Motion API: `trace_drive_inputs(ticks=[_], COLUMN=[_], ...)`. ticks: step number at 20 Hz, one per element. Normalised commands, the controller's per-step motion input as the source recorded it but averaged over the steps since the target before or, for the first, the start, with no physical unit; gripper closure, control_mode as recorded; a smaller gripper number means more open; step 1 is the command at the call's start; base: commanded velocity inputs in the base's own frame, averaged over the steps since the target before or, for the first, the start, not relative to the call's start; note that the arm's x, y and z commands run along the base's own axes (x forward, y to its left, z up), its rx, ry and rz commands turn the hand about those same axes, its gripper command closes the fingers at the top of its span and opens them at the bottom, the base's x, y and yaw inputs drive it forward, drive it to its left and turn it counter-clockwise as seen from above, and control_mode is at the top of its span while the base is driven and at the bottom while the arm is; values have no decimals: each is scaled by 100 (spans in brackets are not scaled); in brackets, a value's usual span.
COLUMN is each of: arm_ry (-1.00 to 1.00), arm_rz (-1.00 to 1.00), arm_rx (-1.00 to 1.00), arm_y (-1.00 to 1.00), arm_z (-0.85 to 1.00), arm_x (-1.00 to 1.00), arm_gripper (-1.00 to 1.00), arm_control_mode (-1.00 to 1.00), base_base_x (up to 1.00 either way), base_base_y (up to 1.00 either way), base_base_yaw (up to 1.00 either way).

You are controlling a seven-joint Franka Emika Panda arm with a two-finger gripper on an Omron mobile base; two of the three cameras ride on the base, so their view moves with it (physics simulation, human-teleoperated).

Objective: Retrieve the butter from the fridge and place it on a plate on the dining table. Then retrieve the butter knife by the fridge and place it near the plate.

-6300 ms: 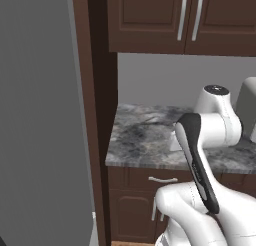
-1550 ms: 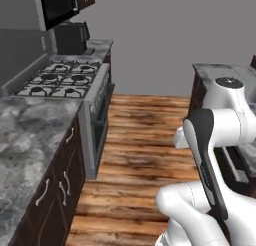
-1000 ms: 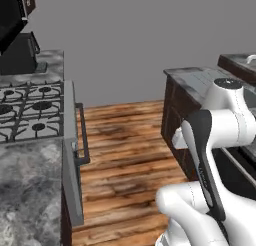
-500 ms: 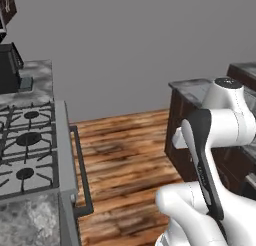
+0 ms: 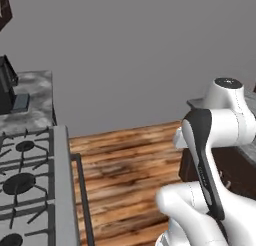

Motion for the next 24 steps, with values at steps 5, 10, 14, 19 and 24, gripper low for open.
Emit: trace_drive_inputs(ticks=[5, 10, 14, 19, 24], arm_ry=[0, 0, 0, 0, 0], arm_rz=[0, 0, 0, 0, 0], arm_rx=[0, 0, 0, 0, 0], arm_y=[0, 0, 0, 0, 0], arm_z=[0, 0, 0, 0, 0], arm_x=[0, 0, 0, 0, 0], arm_gripper=[100, 100, 100, 100, 100], arm_control_mode=[100, 100, 100, 100, 100], base_base_x=[100, 100, 100, 100, 100], base_base_y=[-30, -10, 0, 0, 0], base_base_yaw=[5, -3, -13, -20, -19])
